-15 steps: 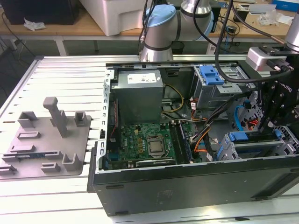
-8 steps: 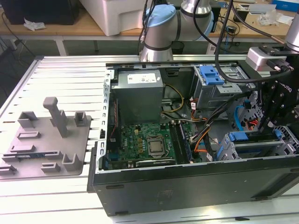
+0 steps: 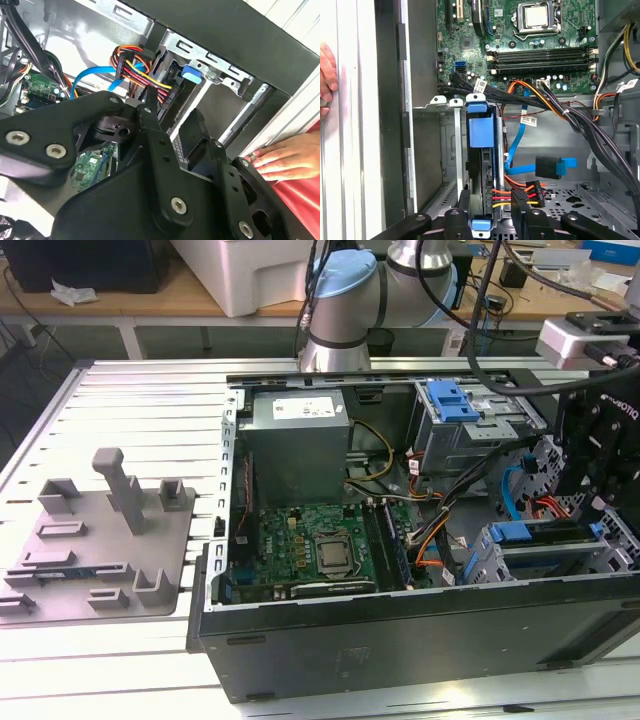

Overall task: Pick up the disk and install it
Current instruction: 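Insert the first disk wire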

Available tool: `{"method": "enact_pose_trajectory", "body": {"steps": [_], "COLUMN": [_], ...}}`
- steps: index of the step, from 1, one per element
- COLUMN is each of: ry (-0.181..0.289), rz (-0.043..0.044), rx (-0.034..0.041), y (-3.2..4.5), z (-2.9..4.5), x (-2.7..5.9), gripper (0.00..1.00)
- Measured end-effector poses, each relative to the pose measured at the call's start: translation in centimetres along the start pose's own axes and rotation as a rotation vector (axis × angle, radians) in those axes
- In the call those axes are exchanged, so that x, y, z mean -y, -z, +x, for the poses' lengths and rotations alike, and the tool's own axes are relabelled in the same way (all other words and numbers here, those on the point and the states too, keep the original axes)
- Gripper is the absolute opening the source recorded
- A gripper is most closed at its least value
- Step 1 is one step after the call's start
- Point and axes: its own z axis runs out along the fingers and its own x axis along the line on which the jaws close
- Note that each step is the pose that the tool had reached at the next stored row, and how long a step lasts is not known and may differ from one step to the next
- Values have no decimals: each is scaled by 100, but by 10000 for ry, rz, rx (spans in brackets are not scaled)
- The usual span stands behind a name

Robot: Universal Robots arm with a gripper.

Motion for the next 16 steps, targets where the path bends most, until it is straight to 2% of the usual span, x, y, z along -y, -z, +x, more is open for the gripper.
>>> {"method": "enact_pose_trajectory", "body": {"steps": [4, 11, 12, 14, 15, 16], "ry": [0, -1, -4, -2, -1, 2], "rz": [0, 0, 0, 1, 2, 3], "rx": [1, -24, -72, -241, -389, -653], "y": [42, 49, 53, 60, 63, 69], "z": [6, -13, -47, -106, -129, -167], "x": [0, 1, 0, 0, 0, 0], "gripper": [45, 45, 45, 45, 45, 45]}}
